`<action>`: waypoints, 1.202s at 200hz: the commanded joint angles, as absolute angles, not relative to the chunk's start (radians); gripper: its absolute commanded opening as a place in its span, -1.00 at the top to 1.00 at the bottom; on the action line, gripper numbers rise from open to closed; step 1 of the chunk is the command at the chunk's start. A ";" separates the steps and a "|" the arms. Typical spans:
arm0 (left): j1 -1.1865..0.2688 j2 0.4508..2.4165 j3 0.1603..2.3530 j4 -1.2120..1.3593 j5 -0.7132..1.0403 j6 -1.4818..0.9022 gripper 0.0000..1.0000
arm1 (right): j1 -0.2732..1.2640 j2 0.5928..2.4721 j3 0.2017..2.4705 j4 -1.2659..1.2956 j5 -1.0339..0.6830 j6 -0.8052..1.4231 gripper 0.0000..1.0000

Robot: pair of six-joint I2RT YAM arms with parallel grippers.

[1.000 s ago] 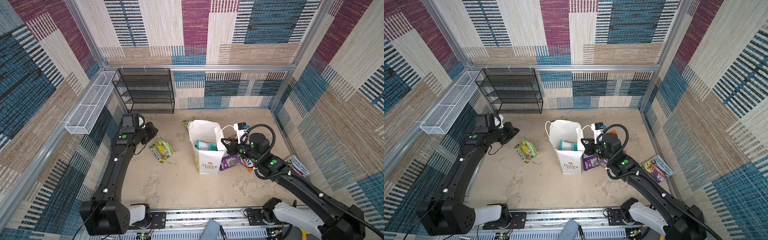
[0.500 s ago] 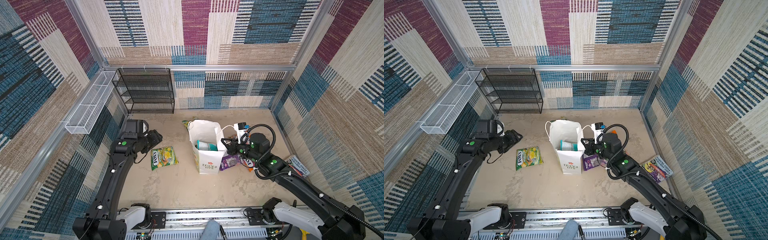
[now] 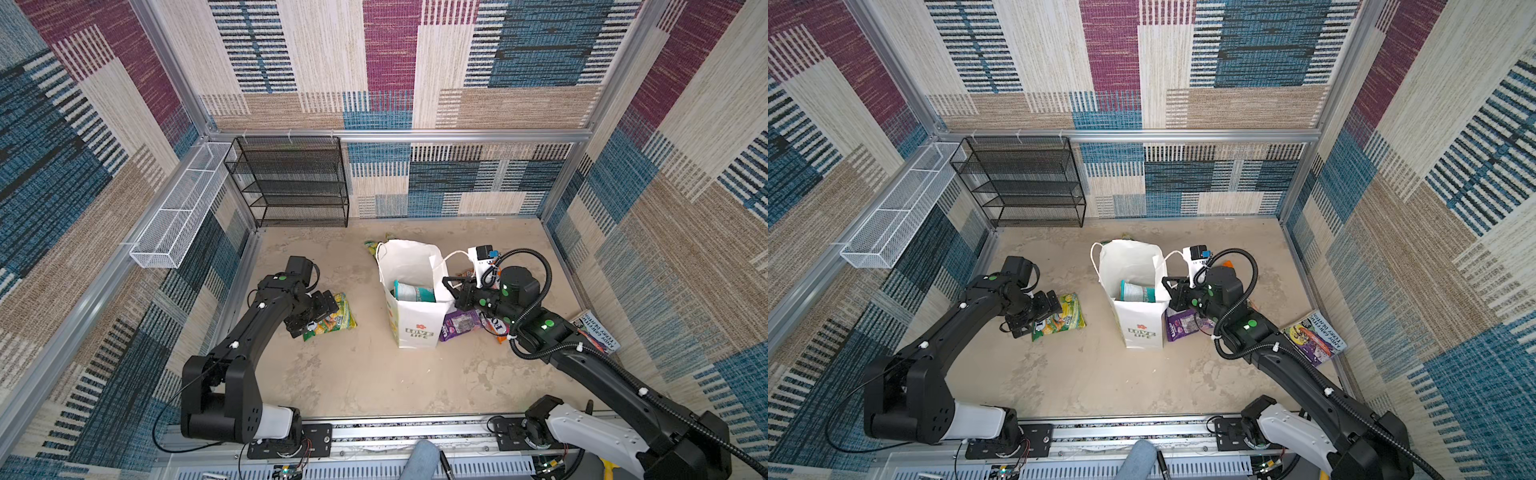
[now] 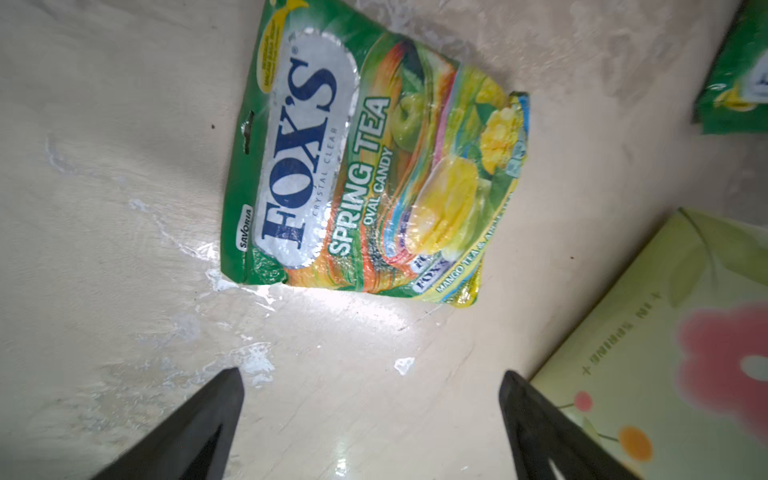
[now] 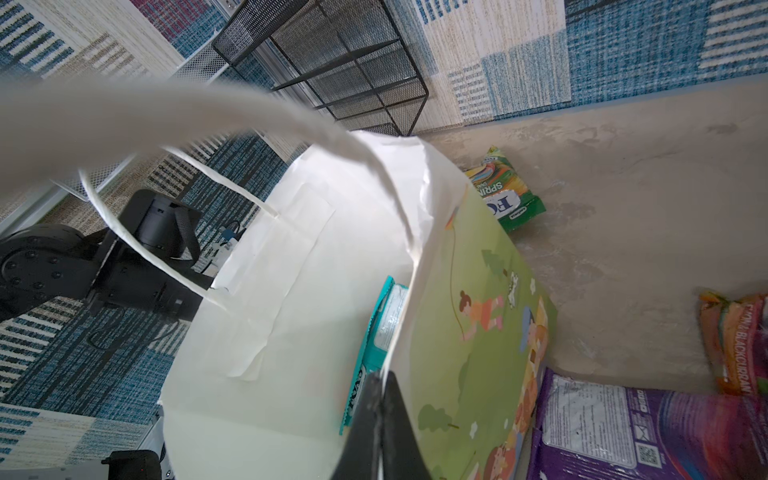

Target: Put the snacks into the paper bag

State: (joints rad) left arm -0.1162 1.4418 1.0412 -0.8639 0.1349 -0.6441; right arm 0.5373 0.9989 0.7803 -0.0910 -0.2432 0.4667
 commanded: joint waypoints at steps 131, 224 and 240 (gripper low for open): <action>-0.115 1.712 1.056 -0.754 0.035 -0.608 -0.97 | 0.537 0.995 0.780 -0.055 -0.240 0.457 0.98; -0.115 1.687 0.989 -0.676 0.076 -0.679 -0.42 | 0.537 0.991 0.776 -0.054 -0.241 0.457 0.98; -0.115 1.657 0.972 -0.664 0.091 -0.691 -0.21 | 0.538 0.992 0.776 -0.052 -0.241 0.457 0.98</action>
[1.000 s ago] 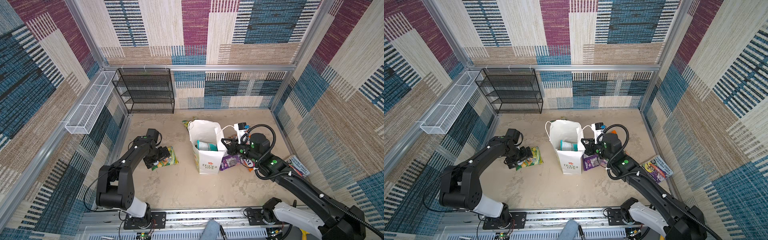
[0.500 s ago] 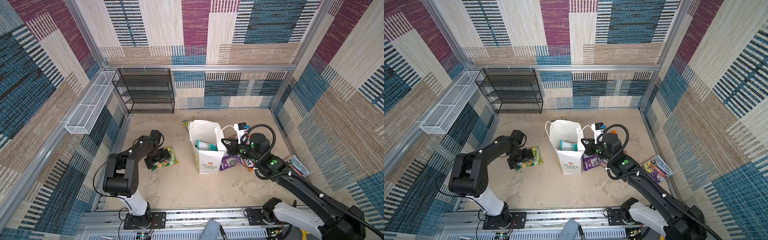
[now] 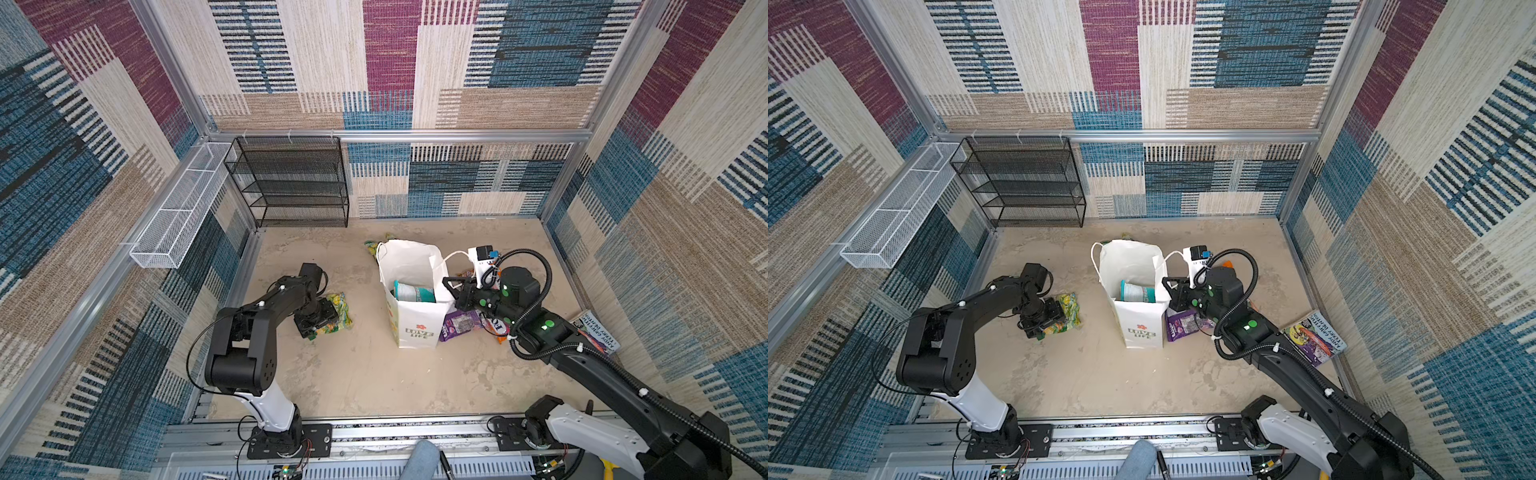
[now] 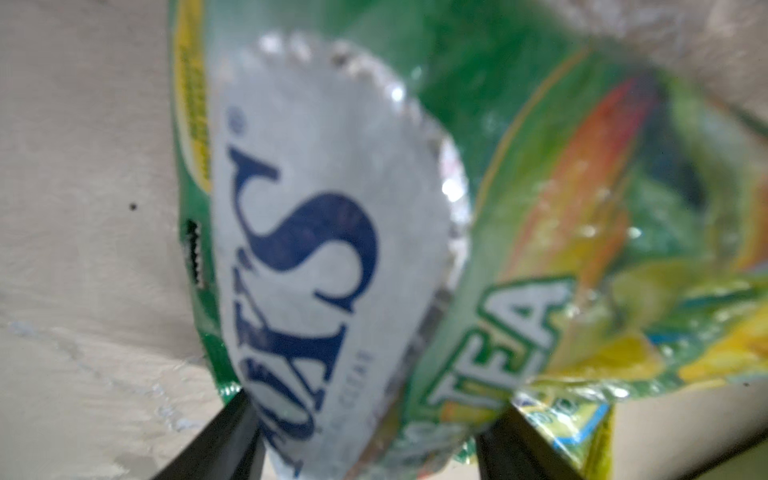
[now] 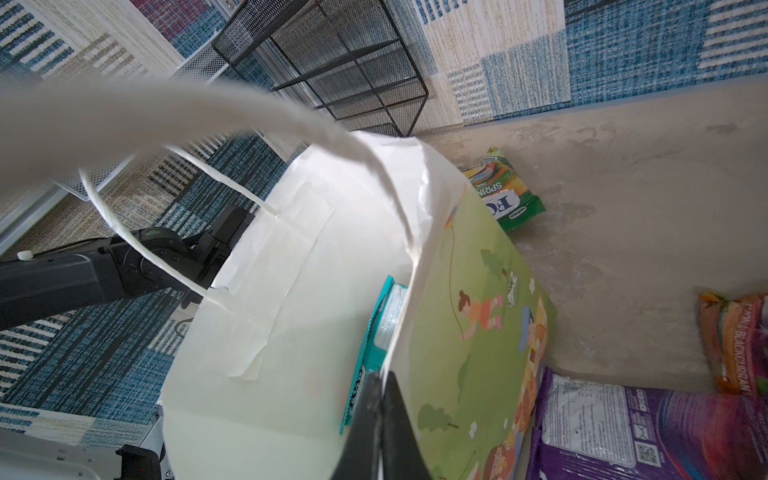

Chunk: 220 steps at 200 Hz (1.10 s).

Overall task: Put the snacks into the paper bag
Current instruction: 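Lift the Spring Tea bag with the left gripper over the paper bag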

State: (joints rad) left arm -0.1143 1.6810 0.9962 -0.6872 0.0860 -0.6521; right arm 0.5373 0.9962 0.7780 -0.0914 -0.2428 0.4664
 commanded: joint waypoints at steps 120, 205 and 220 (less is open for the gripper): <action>-0.117 1.349 0.979 -0.676 0.279 -0.782 0.82 | 0.537 0.988 0.775 -0.052 -0.242 0.458 0.98; -0.261 1.135 1.431 -0.812 0.226 -0.744 0.87 | 0.537 0.994 0.778 -0.051 -0.248 0.459 0.99; -0.327 1.167 1.545 -0.832 0.202 -0.726 0.88 | 0.537 0.993 0.779 -0.051 -0.248 0.457 0.98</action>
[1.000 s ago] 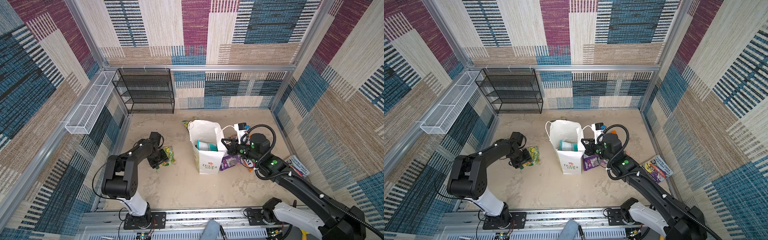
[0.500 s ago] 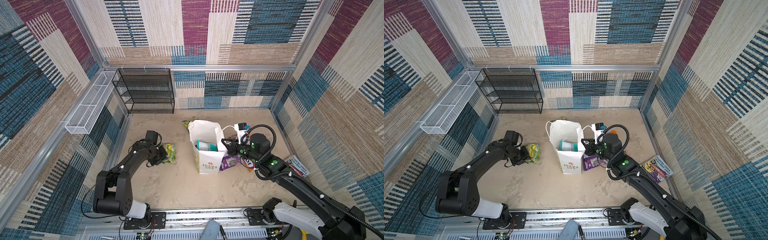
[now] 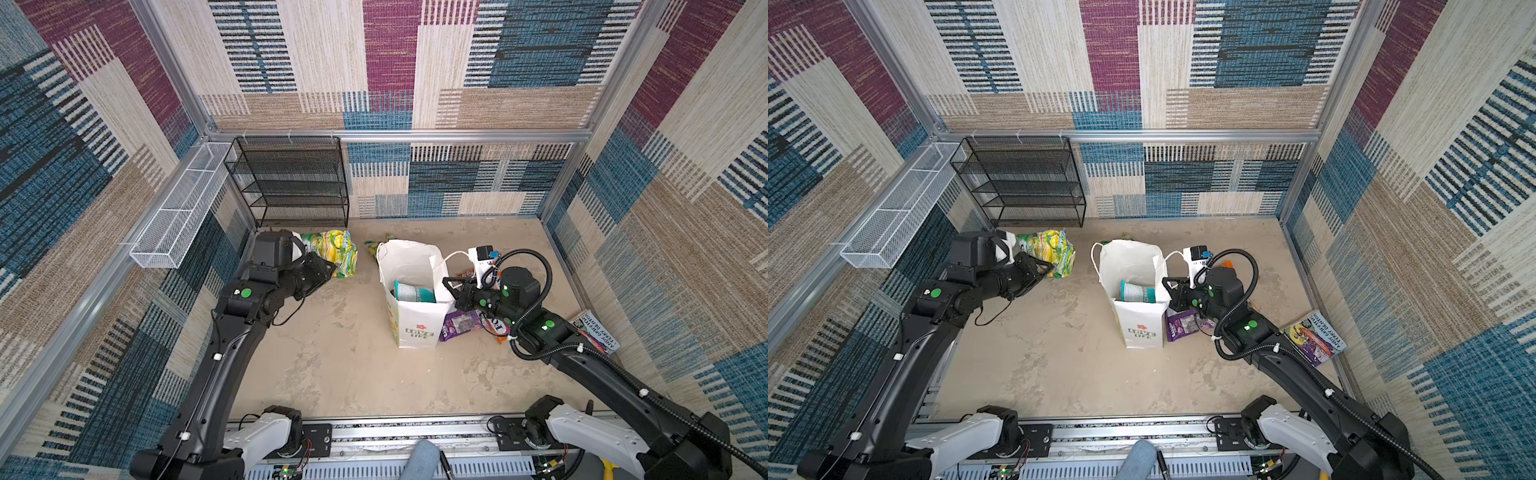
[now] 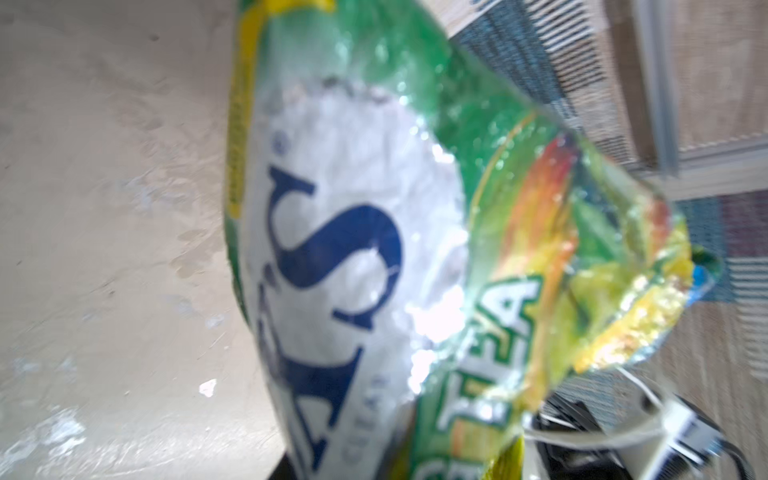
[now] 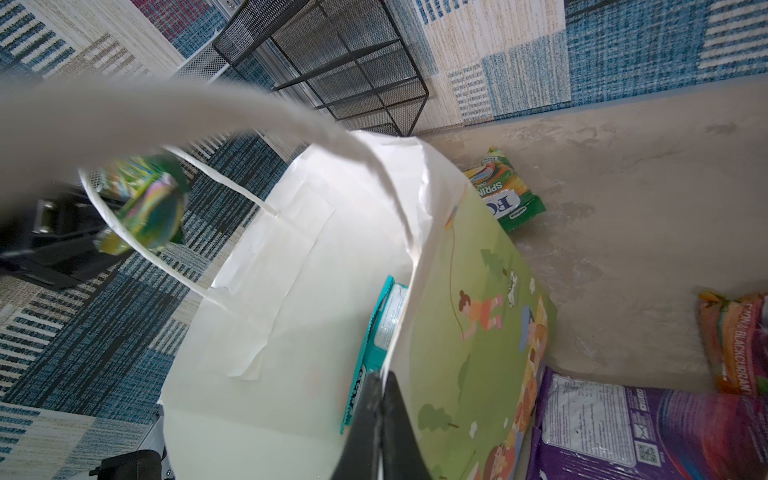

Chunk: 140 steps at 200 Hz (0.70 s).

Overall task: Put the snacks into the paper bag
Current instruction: 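Lift the Spring Tea bag with the left gripper over the paper bag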

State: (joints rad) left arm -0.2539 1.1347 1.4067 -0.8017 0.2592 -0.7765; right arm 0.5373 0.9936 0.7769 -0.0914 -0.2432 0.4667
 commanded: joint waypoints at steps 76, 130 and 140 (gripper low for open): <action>-0.750 1.426 1.930 -0.903 -0.017 -0.580 0.93 | 0.537 0.993 0.776 -0.054 -0.248 0.458 0.98; -0.873 1.574 1.980 -0.958 -0.085 -0.536 0.96 | 0.537 0.993 0.776 -0.054 -0.249 0.457 0.98; -0.880 1.592 1.977 -0.968 -0.090 -0.534 0.96 | 0.537 0.994 0.776 -0.054 -0.249 0.457 0.98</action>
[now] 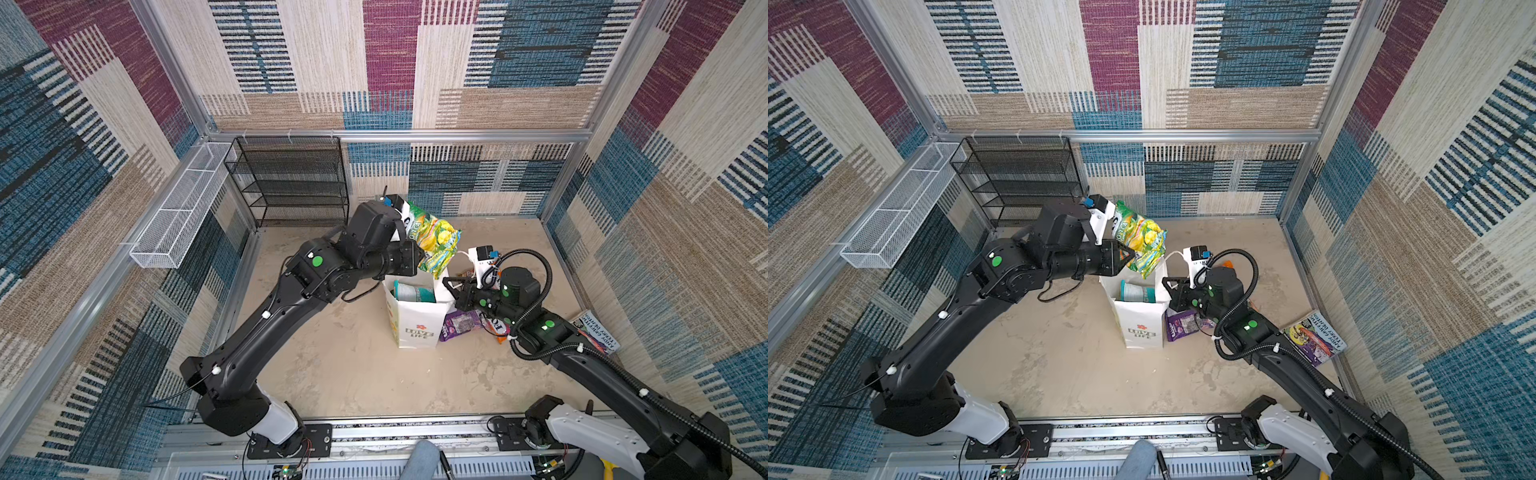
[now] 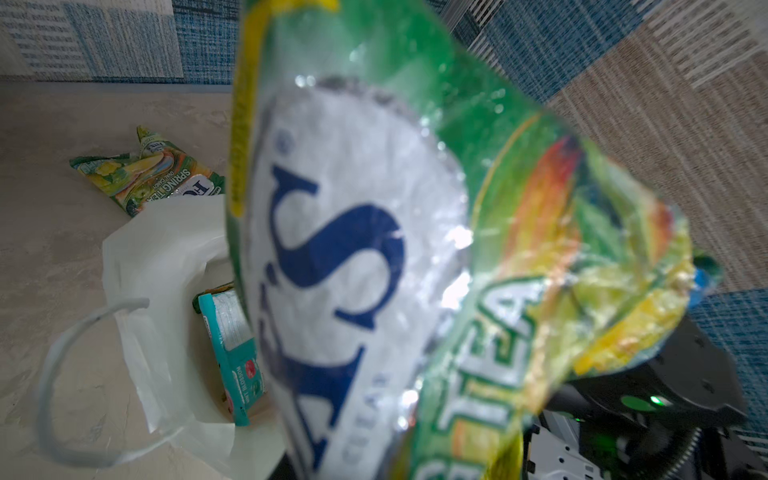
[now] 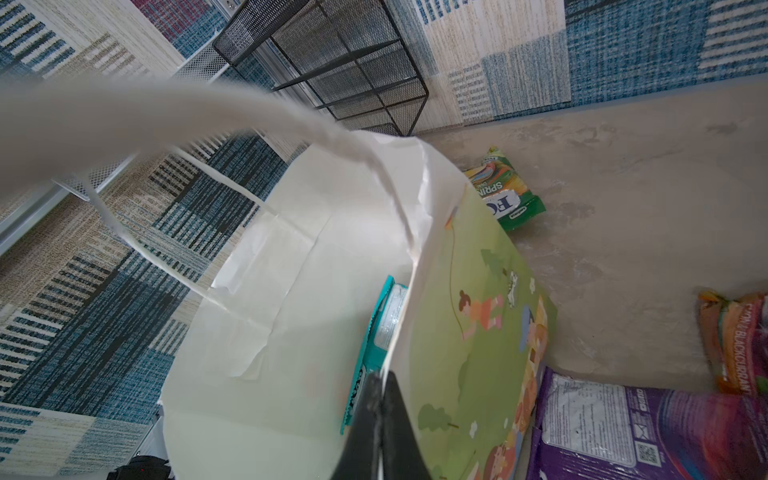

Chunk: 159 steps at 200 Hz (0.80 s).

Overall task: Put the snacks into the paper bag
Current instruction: 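Lift the Spring Tea bag with the left gripper over the paper bag, then lower the Spring Tea bag into the paper bag with the left gripper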

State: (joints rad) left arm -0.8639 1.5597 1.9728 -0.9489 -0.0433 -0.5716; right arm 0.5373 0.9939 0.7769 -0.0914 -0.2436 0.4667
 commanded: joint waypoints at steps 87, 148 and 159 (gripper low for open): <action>-0.887 1.728 1.952 -1.071 -0.171 -0.551 1.00 | 0.537 0.992 0.778 -0.054 -0.250 0.458 0.98; -0.886 1.800 1.987 -1.143 -0.239 -0.550 1.00 | 0.537 0.992 0.776 -0.055 -0.253 0.456 0.98; -0.886 1.808 1.997 -1.166 -0.260 -0.546 1.00 | 0.537 0.991 0.775 -0.055 -0.253 0.457 0.98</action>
